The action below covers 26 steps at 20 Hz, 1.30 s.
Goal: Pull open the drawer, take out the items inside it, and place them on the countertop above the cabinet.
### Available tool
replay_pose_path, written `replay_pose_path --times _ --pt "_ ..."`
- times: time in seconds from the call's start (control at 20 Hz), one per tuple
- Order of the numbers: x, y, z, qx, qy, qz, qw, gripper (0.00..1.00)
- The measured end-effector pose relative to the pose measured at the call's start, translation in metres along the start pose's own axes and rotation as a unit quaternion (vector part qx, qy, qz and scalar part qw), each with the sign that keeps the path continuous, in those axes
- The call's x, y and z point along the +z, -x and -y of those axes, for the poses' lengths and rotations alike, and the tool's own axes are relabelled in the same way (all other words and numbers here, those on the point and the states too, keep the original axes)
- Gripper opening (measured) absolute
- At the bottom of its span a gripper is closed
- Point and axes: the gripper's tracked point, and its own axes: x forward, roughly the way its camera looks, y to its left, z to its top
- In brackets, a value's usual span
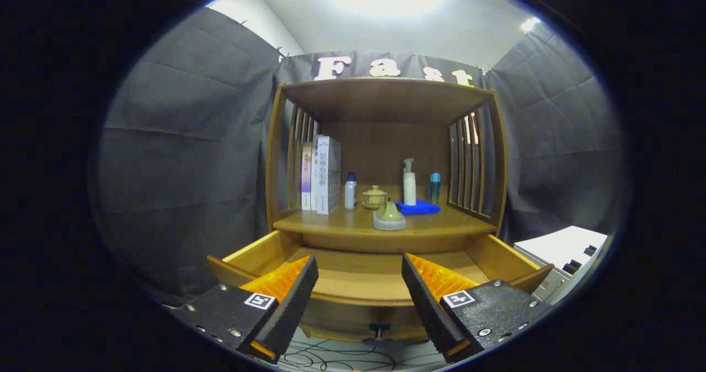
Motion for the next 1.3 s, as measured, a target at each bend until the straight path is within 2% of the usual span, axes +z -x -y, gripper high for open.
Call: replay_pose_path --times 0.25,0.45,0.6,0.8,1.0,1.2,1.3 --pt "-0.034 0.002 0.017 -0.02 0.003 -0.035 0.999 0.94" --pt "-0.04 -0.007 0.03 -0.031 0.015 -0.037 0.999 0.95" --pt "-0.043 -0.004 0.032 -0.042 0.001 -0.038 0.998 0.95" --pt "-0.05 0.006 0.041 -0.07 -0.005 -0.047 0.996 0.95" --pt "-0.062 0.005 0.045 -0.078 0.005 -0.055 0.995 0.95" --pt "-0.086 -0.002 0.039 -0.067 0.027 -0.075 0.995 0.95" --pt "-0.089 -0.004 0.042 -0.08 0.028 -0.079 0.993 0.95"
